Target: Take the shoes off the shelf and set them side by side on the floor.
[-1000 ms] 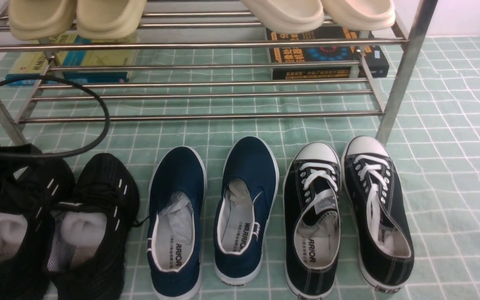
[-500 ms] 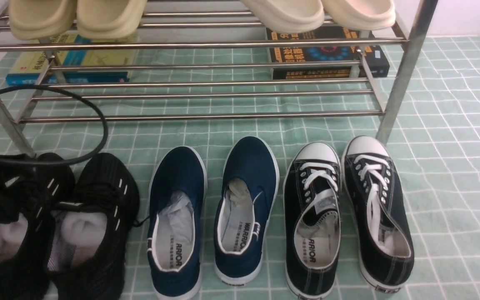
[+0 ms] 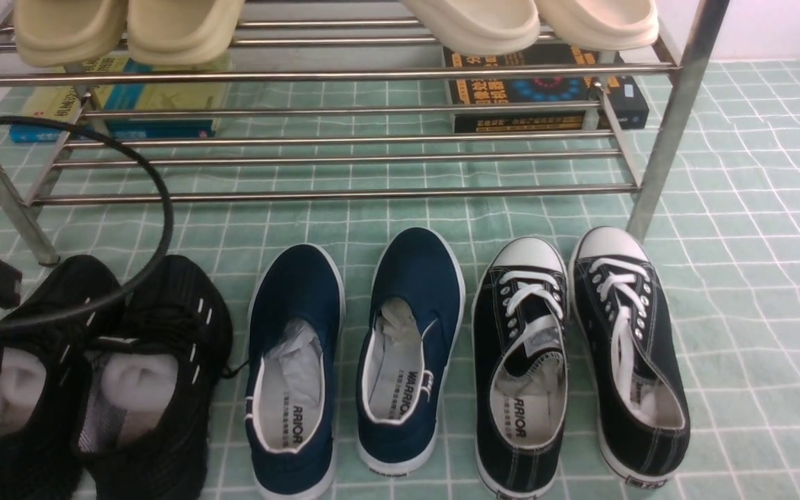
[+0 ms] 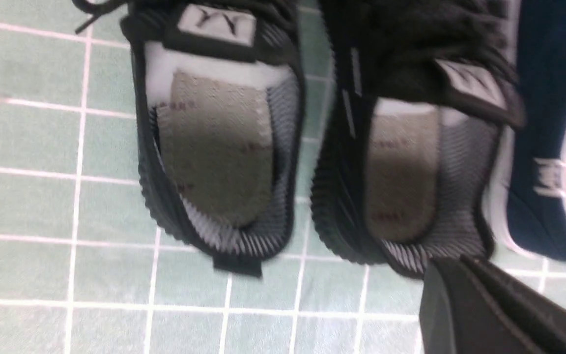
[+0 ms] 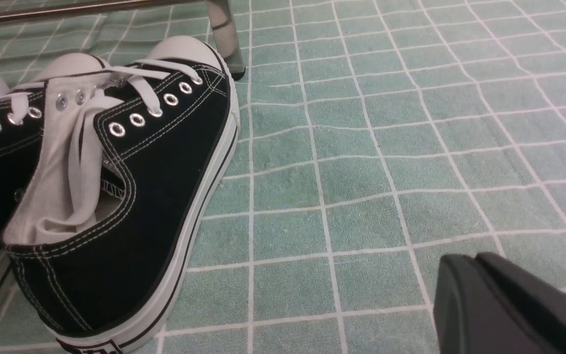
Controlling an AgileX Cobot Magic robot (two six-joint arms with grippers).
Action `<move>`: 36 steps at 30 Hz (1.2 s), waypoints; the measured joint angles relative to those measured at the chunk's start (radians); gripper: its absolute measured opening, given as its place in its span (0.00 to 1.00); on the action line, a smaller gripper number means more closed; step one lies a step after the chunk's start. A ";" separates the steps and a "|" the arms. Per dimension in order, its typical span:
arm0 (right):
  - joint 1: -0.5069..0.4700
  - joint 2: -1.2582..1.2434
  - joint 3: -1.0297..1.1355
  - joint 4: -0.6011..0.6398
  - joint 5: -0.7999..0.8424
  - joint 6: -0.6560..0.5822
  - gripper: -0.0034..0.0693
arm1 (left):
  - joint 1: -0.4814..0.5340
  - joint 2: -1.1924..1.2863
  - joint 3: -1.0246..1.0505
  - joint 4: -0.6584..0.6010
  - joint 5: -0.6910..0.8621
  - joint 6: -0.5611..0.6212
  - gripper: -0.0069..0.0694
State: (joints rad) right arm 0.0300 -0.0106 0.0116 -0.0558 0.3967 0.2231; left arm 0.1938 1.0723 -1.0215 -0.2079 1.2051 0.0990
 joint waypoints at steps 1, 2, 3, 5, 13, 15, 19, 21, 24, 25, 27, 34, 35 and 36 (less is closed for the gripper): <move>0.000 0.000 0.000 0.000 0.000 0.000 0.10 | 0.000 0.000 0.000 0.000 0.003 0.001 0.11; 0.000 0.000 0.000 0.000 0.000 0.000 0.11 | 0.000 -0.057 0.000 -0.006 0.018 0.003 0.11; 0.000 0.000 0.000 0.000 0.000 0.000 0.11 | 0.000 -0.100 0.000 -0.013 0.027 0.003 0.10; 0.000 0.000 0.000 0.000 0.000 0.000 0.11 | 0.000 -0.142 0.000 -0.017 0.031 0.012 0.10; 0.000 0.000 0.000 0.000 0.000 0.000 0.13 | 0.000 -0.462 0.171 -0.185 0.031 0.227 0.11; 0.000 0.000 0.000 0.000 0.000 0.000 0.13 | 0.000 -0.563 0.273 -0.283 -0.017 0.271 0.11; 0.000 0.000 0.000 0.000 0.000 0.000 0.14 | 0.000 -0.693 0.403 -0.387 -0.233 0.284 0.11; 0.000 0.000 0.000 0.000 0.000 0.000 0.14 | 0.000 -0.745 0.460 -0.427 -0.364 0.285 0.11; 0.000 0.000 0.000 -0.001 0.000 0.000 0.15 | 0.000 -0.793 0.522 -0.447 -0.526 0.287 0.12; 0.000 0.000 0.000 -0.001 0.000 0.000 0.15 | 0.000 -0.797 0.534 -0.447 -0.553 0.287 0.12; 0.000 0.000 0.000 -0.002 0.000 0.000 0.15 | 0.000 -0.801 0.548 -0.443 -0.578 0.288 0.12; 0.000 0.000 0.000 -0.001 0.000 -0.001 0.15 | 0.000 -0.802 0.560 -0.379 -0.619 0.288 0.13; 0.000 0.000 0.000 -0.001 0.000 -0.001 0.15 | 0.000 -0.802 0.560 -0.366 -0.620 0.288 0.13; 0.000 0.000 0.000 -0.001 0.000 -0.001 0.15 | 0.000 -0.802 0.560 -0.342 -0.620 0.289 0.13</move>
State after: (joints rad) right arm 0.0300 -0.0106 0.0116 -0.0565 0.3967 0.2222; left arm 0.1938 0.2702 -0.4614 -0.5495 0.5850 0.3876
